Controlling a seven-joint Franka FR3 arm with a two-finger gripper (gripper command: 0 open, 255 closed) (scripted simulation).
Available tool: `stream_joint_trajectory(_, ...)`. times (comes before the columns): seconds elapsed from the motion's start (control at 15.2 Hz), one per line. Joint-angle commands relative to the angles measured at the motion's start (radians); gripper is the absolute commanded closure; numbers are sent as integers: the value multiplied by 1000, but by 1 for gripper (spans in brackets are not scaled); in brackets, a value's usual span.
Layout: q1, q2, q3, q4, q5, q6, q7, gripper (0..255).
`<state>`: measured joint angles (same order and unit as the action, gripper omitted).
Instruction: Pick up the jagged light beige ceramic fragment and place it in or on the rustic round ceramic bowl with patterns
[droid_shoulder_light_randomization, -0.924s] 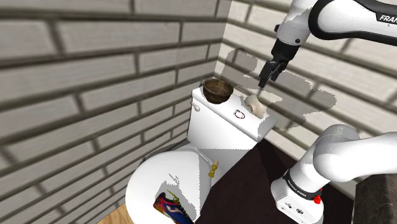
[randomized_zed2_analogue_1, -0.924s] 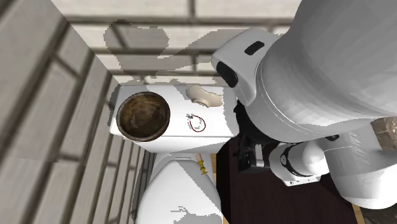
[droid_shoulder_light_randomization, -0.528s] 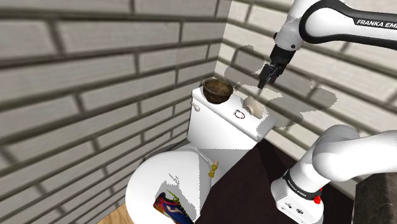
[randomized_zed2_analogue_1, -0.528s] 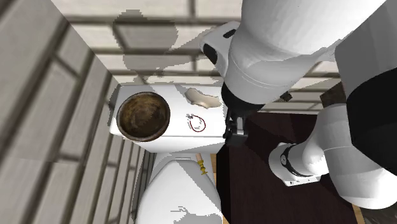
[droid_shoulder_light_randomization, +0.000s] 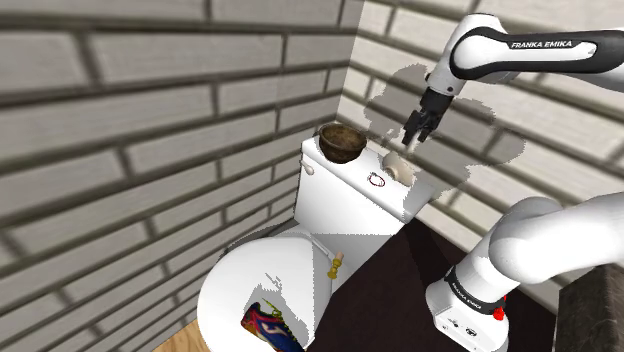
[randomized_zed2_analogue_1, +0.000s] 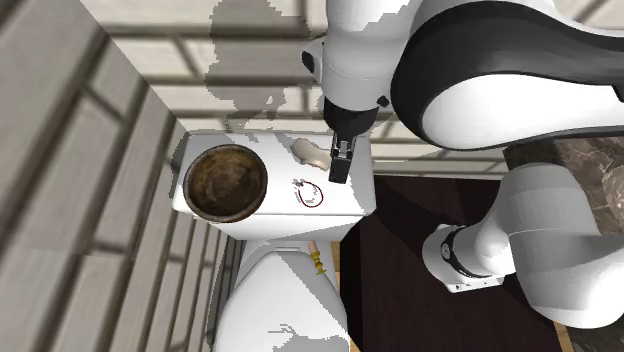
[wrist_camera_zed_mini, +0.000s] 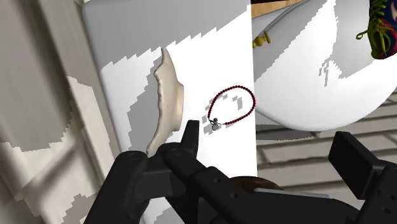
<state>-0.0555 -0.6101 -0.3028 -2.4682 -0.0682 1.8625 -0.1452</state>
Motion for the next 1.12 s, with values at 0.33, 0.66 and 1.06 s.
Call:
stream_joint_trajectory(0.33, 3, 244, -192, 47, 91, 132, -177, 0)
stream_joint_trajectory(0.66, 16, 406, -287, 87, 197, 188, -303, 0)
stream_joint_trajectory(1.06, 28, 443, -288, 34, 229, 271, -325, 0)
